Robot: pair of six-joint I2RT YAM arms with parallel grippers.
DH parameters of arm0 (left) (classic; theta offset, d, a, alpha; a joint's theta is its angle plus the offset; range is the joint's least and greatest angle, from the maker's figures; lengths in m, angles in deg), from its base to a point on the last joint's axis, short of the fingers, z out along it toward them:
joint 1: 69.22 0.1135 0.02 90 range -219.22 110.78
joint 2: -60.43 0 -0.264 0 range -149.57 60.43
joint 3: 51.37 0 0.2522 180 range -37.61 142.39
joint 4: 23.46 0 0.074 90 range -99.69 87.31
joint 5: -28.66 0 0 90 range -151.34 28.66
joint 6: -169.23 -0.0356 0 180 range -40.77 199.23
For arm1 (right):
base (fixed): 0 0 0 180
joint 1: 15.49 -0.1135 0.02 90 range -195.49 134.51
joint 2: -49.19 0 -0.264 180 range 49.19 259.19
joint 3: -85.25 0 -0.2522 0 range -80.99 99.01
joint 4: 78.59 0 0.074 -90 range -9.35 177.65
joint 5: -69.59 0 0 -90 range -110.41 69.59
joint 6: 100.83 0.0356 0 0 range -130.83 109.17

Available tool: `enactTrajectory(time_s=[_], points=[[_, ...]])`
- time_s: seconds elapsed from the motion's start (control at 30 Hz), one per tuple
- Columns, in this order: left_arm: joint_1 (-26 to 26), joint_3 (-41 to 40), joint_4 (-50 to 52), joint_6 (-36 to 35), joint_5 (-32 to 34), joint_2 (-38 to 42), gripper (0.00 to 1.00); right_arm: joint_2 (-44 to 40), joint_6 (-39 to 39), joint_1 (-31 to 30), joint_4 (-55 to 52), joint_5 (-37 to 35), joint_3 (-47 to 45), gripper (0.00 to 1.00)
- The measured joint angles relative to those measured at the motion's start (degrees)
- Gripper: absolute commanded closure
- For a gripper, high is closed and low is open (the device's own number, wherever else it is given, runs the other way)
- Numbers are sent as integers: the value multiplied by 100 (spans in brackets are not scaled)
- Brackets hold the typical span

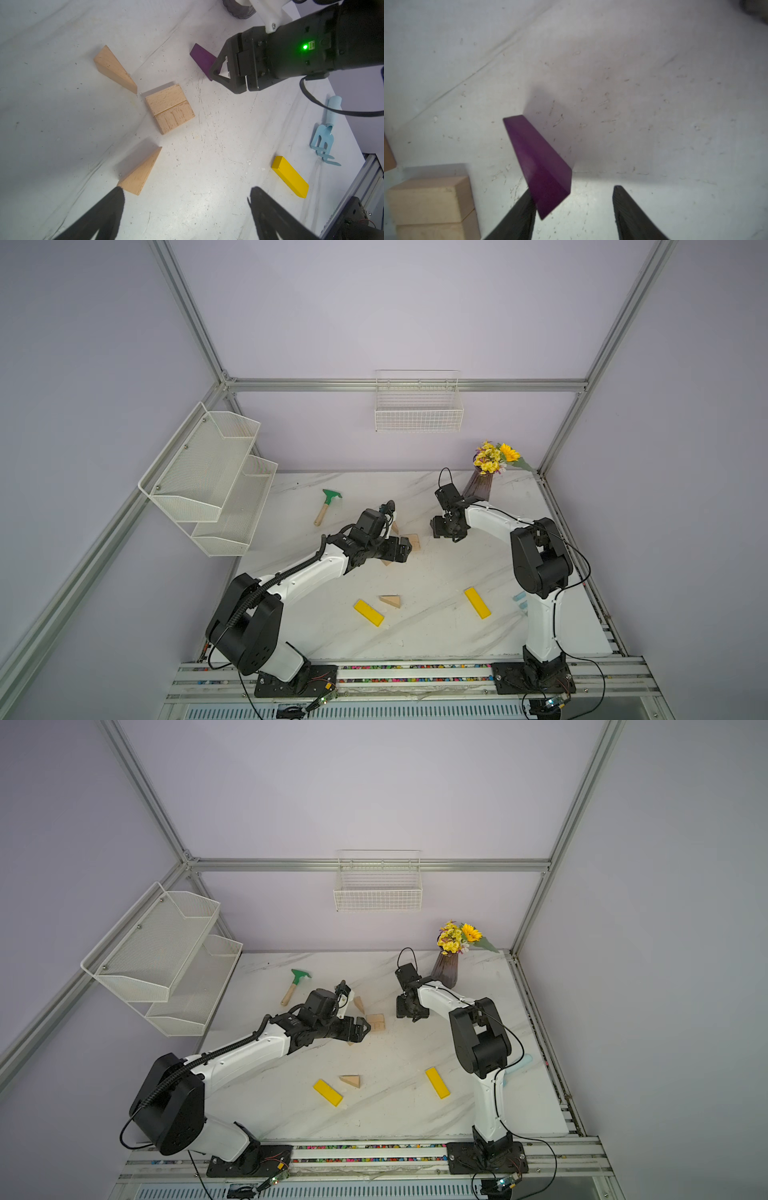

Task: Assemble a small pinwheel with building blocks
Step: Assemble the building block at the center of the board.

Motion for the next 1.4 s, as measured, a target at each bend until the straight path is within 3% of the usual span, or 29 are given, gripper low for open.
enactTrajectory(time_s=[0.33, 0.47, 0.8, 1.0, 1.17, 1.4], points=[[0, 33, 74, -85, 7, -9, 3, 162, -57, 264, -4, -262, 275, 37], [0, 420, 236, -323, 9, -245, 3, 107, -66, 293, 68, -83, 210, 37], [-52, 2079, 599, -1121, -114, -1676, 18, -1808, 61, 393, 260, 761, -1088, 36], [-302, 3309, 986, -1609, -94, -2907, 23, -2868, 297, 927, 437, 1121, -1775, 36], [-494, 4177, 1239, -1836, 4, -3783, 29, -3213, 372, 1266, 472, 1259, -2068, 36], [-632, 5525, 1541, -1963, 407, -4861, 27, -3307, 372, 1349, 474, 1453, -2334, 36]])
